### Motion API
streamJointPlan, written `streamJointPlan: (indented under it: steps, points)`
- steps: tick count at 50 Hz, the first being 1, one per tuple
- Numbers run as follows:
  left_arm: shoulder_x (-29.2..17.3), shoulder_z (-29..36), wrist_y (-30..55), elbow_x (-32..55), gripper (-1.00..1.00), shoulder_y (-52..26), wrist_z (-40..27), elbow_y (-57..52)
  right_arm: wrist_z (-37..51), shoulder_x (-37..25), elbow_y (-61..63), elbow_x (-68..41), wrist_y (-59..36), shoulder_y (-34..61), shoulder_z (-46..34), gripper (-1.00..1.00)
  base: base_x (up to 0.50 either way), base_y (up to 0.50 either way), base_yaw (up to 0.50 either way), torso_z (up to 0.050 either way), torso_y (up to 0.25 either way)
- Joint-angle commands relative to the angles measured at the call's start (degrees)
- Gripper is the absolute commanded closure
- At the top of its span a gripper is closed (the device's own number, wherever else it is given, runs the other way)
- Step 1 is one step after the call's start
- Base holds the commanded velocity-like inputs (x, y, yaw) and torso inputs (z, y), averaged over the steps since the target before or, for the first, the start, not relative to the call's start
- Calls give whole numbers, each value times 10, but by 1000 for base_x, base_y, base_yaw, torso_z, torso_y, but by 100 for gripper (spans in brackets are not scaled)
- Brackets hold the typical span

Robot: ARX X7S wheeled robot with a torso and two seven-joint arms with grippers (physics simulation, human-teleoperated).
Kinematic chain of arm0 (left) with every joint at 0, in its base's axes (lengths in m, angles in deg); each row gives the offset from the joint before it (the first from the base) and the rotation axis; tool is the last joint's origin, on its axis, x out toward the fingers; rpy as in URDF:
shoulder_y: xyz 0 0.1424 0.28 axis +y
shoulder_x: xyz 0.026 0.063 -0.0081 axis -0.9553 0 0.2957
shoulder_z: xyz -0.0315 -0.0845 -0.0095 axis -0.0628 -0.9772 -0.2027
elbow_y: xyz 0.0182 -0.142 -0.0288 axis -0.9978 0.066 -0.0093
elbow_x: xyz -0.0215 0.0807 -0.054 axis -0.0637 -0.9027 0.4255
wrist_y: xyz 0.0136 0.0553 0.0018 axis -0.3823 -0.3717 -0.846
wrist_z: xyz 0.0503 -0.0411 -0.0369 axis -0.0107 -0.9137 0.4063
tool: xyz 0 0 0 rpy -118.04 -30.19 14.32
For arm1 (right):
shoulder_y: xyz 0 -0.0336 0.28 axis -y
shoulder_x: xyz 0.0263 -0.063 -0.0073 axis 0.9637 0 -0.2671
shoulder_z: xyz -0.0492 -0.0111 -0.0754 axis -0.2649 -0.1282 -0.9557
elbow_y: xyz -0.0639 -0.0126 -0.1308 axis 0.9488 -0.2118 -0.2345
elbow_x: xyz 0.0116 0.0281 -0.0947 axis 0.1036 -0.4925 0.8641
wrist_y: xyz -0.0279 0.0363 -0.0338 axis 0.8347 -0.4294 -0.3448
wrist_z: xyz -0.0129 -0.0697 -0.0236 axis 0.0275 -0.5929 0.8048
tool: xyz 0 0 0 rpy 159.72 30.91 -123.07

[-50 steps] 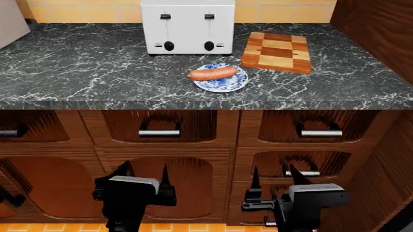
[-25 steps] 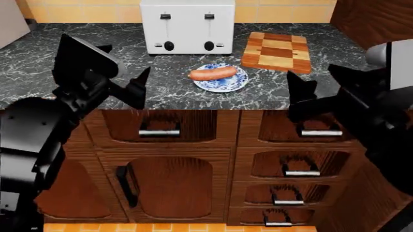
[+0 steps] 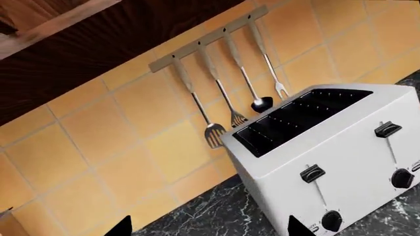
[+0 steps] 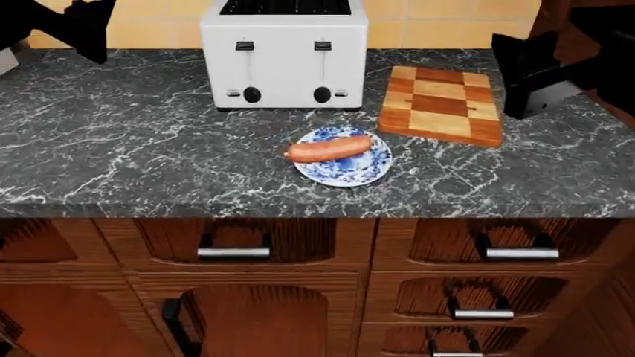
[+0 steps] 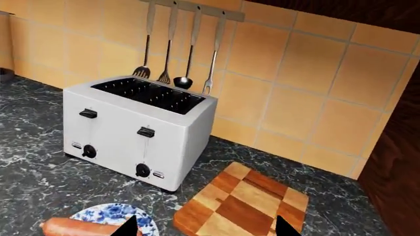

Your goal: Pick the sausage from the plate and place it on the cutting board. Then pick the condiment bottle from the cabinet and place it next to the cutting board.

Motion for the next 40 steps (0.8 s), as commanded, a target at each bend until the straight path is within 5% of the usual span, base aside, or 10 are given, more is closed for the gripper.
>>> streamJointPlan:
  steps: [1,32,40]
  points:
    - [-2,13,-11,-16,-100,-47,7,48,-2,-19,-26,-16,-5,40,-21,-100,500,0,0,0,0]
    - [-4,12,-16,-15,-100,-49,4,54,32,-13,-26,-84,8,16,-15,-100,500,-94,0,0,0]
    - [-17,-1,-2,-9,-100,-41,-3,35,-32,-38,12,-109,-11,40,-59,-100,0,0,0,0,2]
